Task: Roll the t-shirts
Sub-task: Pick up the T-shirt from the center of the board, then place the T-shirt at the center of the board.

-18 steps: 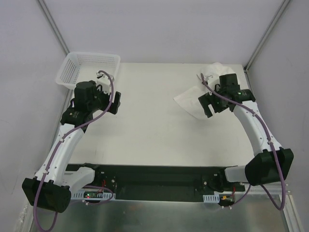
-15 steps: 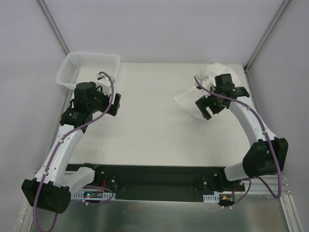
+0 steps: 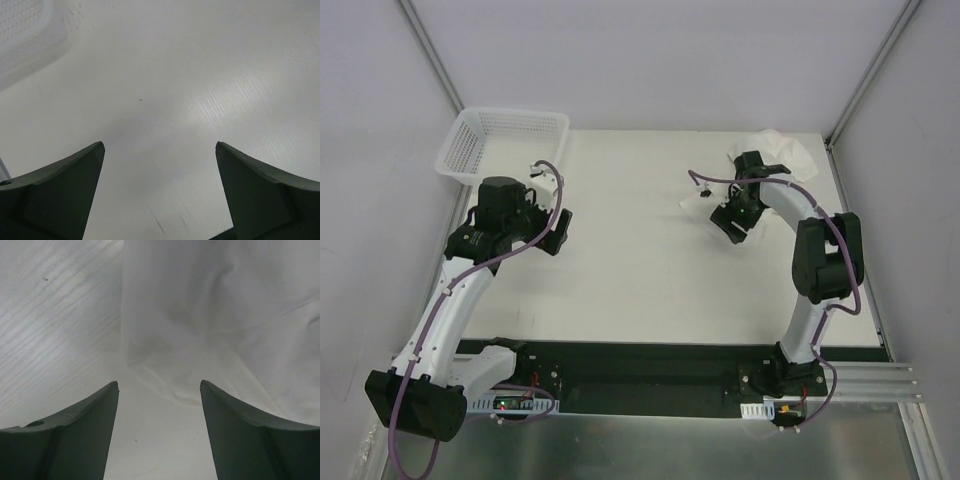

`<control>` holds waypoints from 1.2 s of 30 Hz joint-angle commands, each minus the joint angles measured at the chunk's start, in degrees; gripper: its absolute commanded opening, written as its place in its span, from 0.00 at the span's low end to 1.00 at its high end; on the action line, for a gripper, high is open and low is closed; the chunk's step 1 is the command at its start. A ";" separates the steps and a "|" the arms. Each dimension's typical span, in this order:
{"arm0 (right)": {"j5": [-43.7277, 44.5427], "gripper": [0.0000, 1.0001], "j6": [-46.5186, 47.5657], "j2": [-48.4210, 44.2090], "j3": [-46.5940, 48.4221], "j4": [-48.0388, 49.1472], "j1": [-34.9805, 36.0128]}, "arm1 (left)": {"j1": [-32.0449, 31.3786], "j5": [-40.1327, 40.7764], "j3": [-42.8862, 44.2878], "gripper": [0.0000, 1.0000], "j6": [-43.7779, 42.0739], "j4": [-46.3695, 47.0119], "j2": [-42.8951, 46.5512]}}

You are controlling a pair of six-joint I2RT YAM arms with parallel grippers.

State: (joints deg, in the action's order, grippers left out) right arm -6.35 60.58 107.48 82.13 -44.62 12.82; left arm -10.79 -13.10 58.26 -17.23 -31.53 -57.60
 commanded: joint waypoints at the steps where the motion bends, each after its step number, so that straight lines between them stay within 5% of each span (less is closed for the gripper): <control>1: 0.72 0.67 5.07 3.25 2.42 -0.82 0.63 | 0.42 -1.13 0.89 0.93 -2.63 -2.13 -1.28; 6: 2.74 0.55 6.57 7.55 3.39 -0.47 1.86 | 0.42 -0.79 1.86 0.91 -3.68 -2.22 -2.86; 11: 5.91 0.03 7.36 8.72 4.36 -1.42 5.19 | 0.50 0.09 2.12 0.90 -4.04 -2.22 -3.04; 18: -3.83 0.01 0.08 -6.91 14.09 -13.28 16.35 | 5.77 -4.21 5.02 0.90 3.25 -3.72 -4.18; 26: 1.23 0.01 -3.27 -12.73 53.52 -27.19 27.35 | 7.88 -6.32 7.74 0.84 11.68 -1.43 -4.71; 30: 11.34 0.01 -0.90 -21.31 48.24 -19.21 26.21 | 7.97 -9.56 10.99 0.84 12.49 -0.82 -5.32; 36: 12.07 0.01 -2.39 -32.31 34.55 -11.45 9.62 | 7.97 -12.21 11.88 0.84 10.99 -0.55 -6.82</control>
State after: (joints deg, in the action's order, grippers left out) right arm 1.08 59.20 78.06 125.12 -59.90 30.98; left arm -3.29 -22.06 68.49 -6.83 -32.91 -63.33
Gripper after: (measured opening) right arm 0.032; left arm 0.843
